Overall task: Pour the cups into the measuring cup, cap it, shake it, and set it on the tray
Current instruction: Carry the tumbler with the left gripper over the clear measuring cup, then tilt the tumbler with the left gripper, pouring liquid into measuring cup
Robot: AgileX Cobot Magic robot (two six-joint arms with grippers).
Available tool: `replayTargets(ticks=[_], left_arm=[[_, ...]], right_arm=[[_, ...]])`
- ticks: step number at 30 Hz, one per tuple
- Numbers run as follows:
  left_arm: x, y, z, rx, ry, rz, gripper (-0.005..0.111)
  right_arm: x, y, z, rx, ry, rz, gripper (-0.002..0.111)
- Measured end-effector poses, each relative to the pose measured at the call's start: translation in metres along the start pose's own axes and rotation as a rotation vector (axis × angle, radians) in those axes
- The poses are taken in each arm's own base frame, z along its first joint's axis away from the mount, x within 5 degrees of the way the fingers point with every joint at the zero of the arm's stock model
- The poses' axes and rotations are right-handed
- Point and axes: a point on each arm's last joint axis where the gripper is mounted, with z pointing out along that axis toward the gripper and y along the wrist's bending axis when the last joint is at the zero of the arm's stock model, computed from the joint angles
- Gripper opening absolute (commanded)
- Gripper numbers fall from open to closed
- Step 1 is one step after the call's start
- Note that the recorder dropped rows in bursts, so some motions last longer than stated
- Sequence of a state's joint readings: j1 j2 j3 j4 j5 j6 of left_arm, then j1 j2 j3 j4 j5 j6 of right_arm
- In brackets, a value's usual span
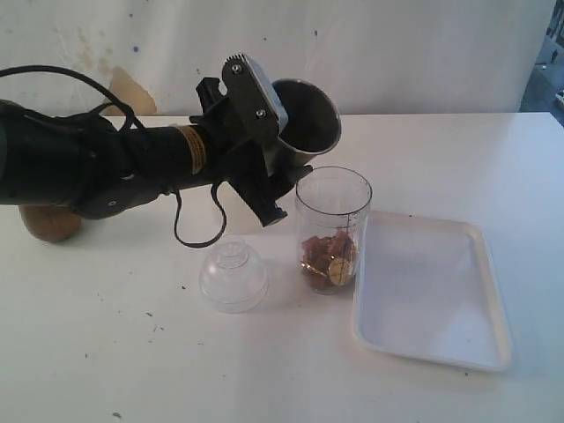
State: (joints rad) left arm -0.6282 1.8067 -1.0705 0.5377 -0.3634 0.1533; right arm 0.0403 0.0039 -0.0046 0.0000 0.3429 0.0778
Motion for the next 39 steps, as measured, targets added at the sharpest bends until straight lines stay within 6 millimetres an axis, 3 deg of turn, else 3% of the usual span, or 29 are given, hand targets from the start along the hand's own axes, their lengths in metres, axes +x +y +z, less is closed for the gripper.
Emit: replayTargets(ticks=[12, 30, 39], left_arm=[[-0.0006, 0.0079, 0.0019, -0.012, 0.082, 0.029, 0.0], [-0.0066, 0.0091, 0.0021, -0.026, 0.016, -0.031, 0.0], [-0.0066, 0.0091, 0.0021, -0.025, 0.017, 0.063, 0.0]], right_arm=[[0.0, 0.0, 0.0, 0.0, 0.0, 0.0, 0.0], [0.0, 0.0, 0.0, 0.0, 0.0, 0.0, 0.0], [0.0, 0.0, 0.0, 0.0, 0.0, 0.0, 0.0]])
